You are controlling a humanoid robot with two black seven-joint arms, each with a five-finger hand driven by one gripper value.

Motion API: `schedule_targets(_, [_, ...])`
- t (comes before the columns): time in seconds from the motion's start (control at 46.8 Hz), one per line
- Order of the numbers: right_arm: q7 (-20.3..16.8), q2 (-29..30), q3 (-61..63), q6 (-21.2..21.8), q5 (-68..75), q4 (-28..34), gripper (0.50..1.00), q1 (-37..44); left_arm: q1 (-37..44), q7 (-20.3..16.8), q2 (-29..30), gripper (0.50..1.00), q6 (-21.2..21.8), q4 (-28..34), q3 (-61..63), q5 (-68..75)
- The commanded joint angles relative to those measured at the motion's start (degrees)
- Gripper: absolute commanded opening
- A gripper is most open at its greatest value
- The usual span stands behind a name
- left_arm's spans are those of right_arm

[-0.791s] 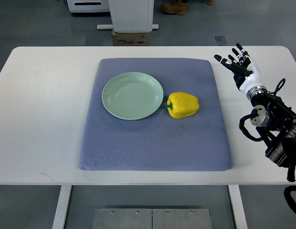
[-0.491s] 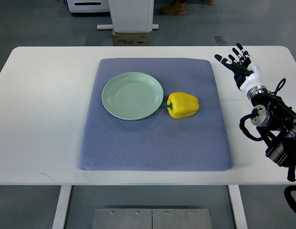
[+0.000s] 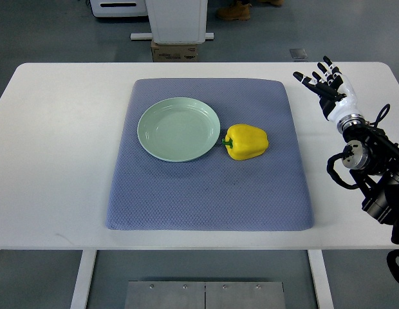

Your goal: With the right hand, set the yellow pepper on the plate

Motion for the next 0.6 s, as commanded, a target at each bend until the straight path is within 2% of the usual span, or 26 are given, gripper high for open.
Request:
schedule_targets(0.0, [0.0, 0.0, 0.0, 0.3, 0.0, 0.0, 1.0, 0.0, 0.0, 0.0, 0.0, 1.0, 0.0, 0.0, 0.0, 0.0])
schedule_targets(0.577, [0.0, -0.1, 0.0, 1.9, 0.0, 0.0, 1.0, -0.3, 0.0, 0.0, 0.0, 1.0, 0.0, 0.0, 0.0, 0.0])
